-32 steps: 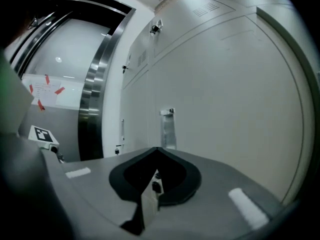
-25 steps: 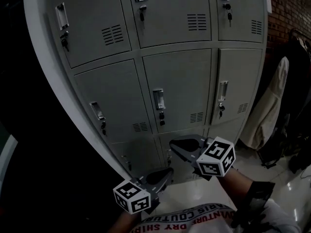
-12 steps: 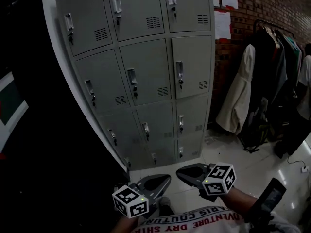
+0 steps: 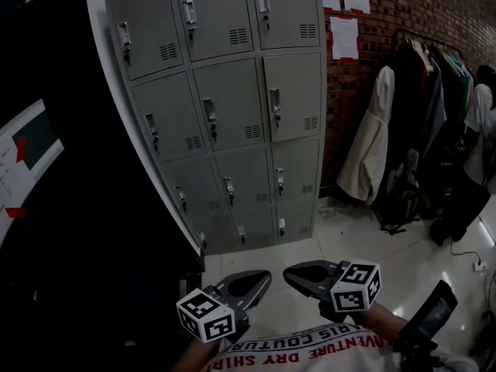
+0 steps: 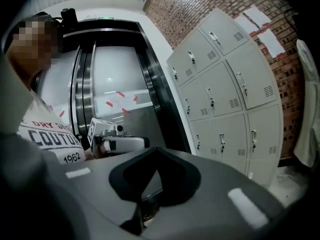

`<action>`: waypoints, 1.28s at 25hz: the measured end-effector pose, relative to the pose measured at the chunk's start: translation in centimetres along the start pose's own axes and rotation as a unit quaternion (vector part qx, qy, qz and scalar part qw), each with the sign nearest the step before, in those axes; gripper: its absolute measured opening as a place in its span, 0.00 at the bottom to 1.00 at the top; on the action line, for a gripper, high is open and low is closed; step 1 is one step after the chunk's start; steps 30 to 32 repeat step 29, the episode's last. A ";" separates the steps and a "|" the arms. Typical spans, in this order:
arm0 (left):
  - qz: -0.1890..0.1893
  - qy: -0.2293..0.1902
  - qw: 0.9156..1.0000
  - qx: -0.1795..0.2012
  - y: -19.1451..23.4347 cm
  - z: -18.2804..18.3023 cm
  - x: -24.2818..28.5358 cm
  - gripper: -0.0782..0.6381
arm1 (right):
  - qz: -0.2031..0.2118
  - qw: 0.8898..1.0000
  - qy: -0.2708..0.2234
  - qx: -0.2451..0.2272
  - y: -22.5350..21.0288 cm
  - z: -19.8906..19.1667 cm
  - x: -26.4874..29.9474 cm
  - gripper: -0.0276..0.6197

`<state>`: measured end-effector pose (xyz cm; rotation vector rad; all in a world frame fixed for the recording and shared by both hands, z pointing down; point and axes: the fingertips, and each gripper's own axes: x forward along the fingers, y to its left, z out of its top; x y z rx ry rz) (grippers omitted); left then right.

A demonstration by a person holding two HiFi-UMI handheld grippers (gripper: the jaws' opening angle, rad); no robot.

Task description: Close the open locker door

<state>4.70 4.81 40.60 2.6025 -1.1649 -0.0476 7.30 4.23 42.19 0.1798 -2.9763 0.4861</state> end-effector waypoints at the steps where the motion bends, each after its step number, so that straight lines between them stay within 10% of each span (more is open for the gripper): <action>1: 0.002 -0.002 1.000 0.004 -0.4 0.2 -0.1 0.12 | 0.000 1.000 -0.002 -0.003 0.2 0.0 -0.3 0.03; 32: 0.006 0.014 0.999 0.035 -2.0 0.7 -0.8 0.12 | 0.005 1.000 -0.014 -0.013 1.6 0.1 -1.0 0.03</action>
